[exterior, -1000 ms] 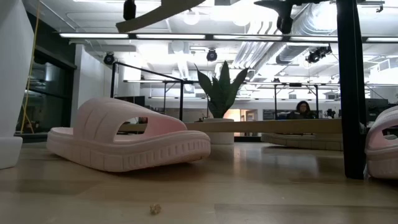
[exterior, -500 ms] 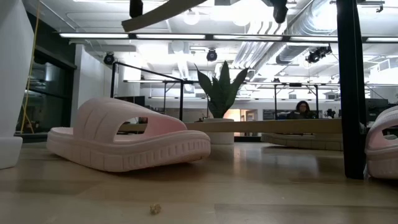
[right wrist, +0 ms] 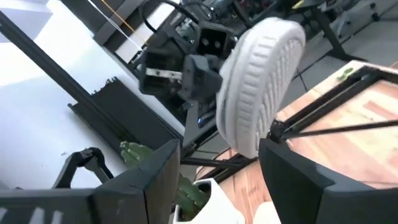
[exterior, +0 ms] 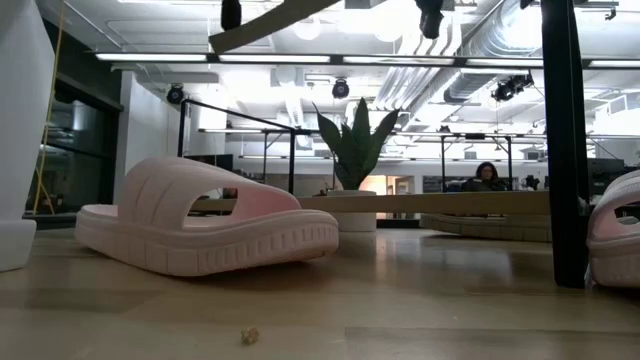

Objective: Pick and place slides into the shelf
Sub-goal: Put the left gray slide on the shelf

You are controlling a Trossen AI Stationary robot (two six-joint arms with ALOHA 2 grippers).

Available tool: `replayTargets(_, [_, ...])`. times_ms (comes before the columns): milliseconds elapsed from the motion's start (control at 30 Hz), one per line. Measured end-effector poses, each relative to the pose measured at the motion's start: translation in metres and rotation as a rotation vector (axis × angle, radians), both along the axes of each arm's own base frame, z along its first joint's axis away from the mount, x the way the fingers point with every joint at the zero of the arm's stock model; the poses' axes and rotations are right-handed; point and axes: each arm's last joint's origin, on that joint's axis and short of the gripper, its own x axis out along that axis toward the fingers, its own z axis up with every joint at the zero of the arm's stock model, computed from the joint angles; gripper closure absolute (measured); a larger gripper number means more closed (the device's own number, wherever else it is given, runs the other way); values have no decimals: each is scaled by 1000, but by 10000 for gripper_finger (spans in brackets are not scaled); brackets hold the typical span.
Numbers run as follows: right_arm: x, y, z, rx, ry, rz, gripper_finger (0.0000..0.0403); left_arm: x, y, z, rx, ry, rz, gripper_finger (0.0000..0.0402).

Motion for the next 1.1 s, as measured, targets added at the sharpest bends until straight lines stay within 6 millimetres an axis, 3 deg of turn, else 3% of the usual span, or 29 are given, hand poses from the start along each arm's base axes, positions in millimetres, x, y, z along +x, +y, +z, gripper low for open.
replayTargets(400, [13, -3, -2, 5, -50, -44, 192, 22, 1, 16, 56, 137, -9, 389])
replayTargets(633, [4, -1, 1, -18, -27, -62, 192, 16, 1, 36, 126, 187, -7, 389])
replayTargets(867, [-12, -2, 8, -61, -25, -192, 192, 12, 1, 59, 192, 198, 6, 389])
replayTargets(1100, [-13, -2, 8, -66, -24, -194, 192, 13, 1, 59, 191, 209, 6, 389])
